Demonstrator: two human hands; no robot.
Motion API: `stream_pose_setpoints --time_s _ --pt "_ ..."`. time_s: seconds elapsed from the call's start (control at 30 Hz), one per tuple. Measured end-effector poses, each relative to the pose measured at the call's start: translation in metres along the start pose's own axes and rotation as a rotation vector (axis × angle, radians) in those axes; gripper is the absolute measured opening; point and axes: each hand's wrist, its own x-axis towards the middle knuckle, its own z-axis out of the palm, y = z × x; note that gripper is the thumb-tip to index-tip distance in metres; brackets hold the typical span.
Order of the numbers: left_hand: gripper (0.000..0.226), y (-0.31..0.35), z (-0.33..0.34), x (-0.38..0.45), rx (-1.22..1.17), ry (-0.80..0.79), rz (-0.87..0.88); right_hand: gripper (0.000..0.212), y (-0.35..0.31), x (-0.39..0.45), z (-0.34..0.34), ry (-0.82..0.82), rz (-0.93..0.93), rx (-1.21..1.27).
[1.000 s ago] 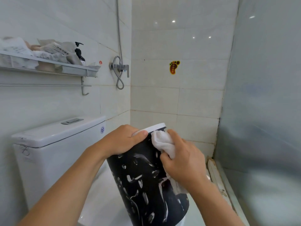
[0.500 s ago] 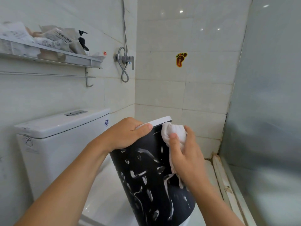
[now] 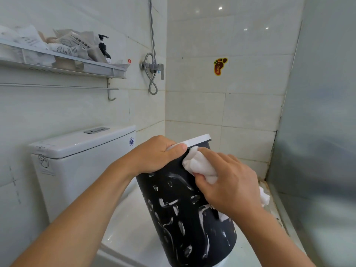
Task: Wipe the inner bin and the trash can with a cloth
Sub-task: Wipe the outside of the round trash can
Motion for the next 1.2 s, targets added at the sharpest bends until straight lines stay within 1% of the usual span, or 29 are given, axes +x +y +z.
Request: stream_pose_setpoints --time_s 0.03,0.1,0.17,0.23,0.3,0.33,0.37,0.47,0.5,0.53,0.6,0.63,0.67,0.73,0.8,0.87,0.93,1.03,1.07,1.1,1.2 --pt "0.055 0.001 0.001 0.000 0.002 -0.001 0.002 0.039 -0.001 0.003 -0.006 -0.038 -0.001 -0.038" --pt "0.054 0.005 0.003 -0.001 0.020 -0.004 0.006 0.027 0.001 0.010 -0.016 -0.104 0.059 -0.098" --pt "0.053 0.011 0.004 -0.001 0.039 -0.012 0.009 0.022 0.004 0.014 -0.023 -0.137 0.120 -0.116" --pt "0.054 0.013 0.005 0.000 0.043 -0.007 0.004 0.021 0.005 0.014 -0.027 -0.164 0.038 -0.154" --pt "0.055 0.011 0.004 0.001 0.045 0.007 0.000 0.024 0.000 0.012 -0.029 -0.242 -0.084 -0.177" --pt "0.056 0.010 0.004 0.001 0.044 0.011 0.001 0.026 -0.003 0.011 -0.029 -0.265 -0.110 -0.167" --pt "0.056 0.009 0.004 0.001 0.043 0.009 0.003 0.026 -0.004 0.010 -0.029 -0.263 -0.101 -0.151" --pt "0.054 0.013 0.006 0.001 0.047 -0.003 0.001 0.020 0.002 0.012 -0.029 -0.172 0.015 -0.142" --pt "0.054 0.014 0.006 0.001 0.051 -0.003 0.005 0.021 0.003 0.013 -0.030 -0.163 0.012 -0.157" --pt "0.055 0.015 0.007 0.001 0.056 -0.001 0.011 0.024 0.003 0.012 -0.030 -0.181 -0.024 -0.168" --pt "0.055 0.014 0.007 0.003 0.064 0.010 0.020 0.031 -0.003 0.010 -0.031 -0.268 -0.140 -0.131" --pt "0.055 0.012 0.007 0.004 0.064 0.014 0.020 0.032 -0.007 0.008 -0.031 -0.298 -0.175 -0.093" --pt "0.056 0.011 0.007 0.004 0.062 0.014 0.020 0.032 -0.009 0.007 -0.029 -0.296 -0.172 -0.059" --pt "0.058 0.010 0.007 0.004 0.054 0.008 0.030 0.028 -0.005 0.008 -0.025 -0.219 -0.083 -0.014" --pt "0.059 0.010 0.007 0.003 0.055 -0.001 0.039 0.023 -0.001 0.008 -0.021 -0.132 -0.005 -0.031" --pt "0.058 0.008 0.006 0.002 0.052 -0.003 0.045 0.025 -0.003 0.005 -0.016 -0.104 0.025 -0.044" --pt "0.057 0.006 0.005 0.001 0.041 -0.003 0.053 0.034 -0.010 -0.003 -0.013 -0.104 -0.009 -0.044" --pt "0.055 0.004 0.005 -0.002 0.046 0.015 0.054 0.039 -0.016 -0.015 -0.010 -0.143 -0.161 -0.058" --pt "0.055 0.005 0.005 -0.003 0.054 0.019 0.057 0.040 -0.013 -0.015 -0.009 -0.135 -0.152 -0.038" --pt "0.056 0.005 0.006 -0.003 0.062 0.020 0.061 0.040 -0.010 -0.013 -0.009 -0.113 -0.101 -0.004" --pt "0.061 0.005 0.005 -0.008 0.051 0.010 0.081 0.032 0.005 -0.006 -0.007 -0.025 0.196 0.054"
